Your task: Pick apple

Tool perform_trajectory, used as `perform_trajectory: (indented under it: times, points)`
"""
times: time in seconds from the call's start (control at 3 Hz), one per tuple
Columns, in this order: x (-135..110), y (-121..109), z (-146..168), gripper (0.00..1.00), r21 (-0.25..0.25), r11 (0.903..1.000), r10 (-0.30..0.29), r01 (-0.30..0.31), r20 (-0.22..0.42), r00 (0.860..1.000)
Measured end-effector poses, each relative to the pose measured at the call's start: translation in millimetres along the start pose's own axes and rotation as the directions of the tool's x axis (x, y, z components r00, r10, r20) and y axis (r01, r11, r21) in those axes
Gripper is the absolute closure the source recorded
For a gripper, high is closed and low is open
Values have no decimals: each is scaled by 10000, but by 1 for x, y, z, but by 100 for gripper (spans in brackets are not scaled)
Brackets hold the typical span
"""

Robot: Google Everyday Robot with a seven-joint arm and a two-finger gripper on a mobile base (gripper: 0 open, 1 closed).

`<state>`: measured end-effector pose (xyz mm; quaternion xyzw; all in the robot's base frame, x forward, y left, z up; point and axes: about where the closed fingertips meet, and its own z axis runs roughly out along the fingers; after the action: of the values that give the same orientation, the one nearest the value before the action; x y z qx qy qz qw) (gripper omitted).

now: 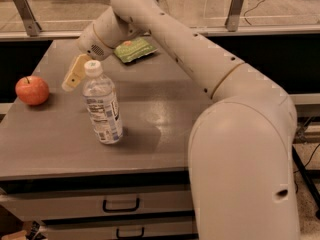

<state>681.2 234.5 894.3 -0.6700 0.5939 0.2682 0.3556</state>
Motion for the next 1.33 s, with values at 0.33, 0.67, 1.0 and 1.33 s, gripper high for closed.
perform_trajectory:
  times: [0.33,0.67,1.0,1.33]
  points:
    - [-22,13,38,0,-837,9964,-88,156,810,9967]
    - [-39,26,64,0,-1432,9895,350,-175,1205,9921]
    - [-40,39,85,0,-1749,9809,1079,-848,1271,9860]
    - [-33,48,103,0,-2062,9712,1435,-1195,1058,9840]
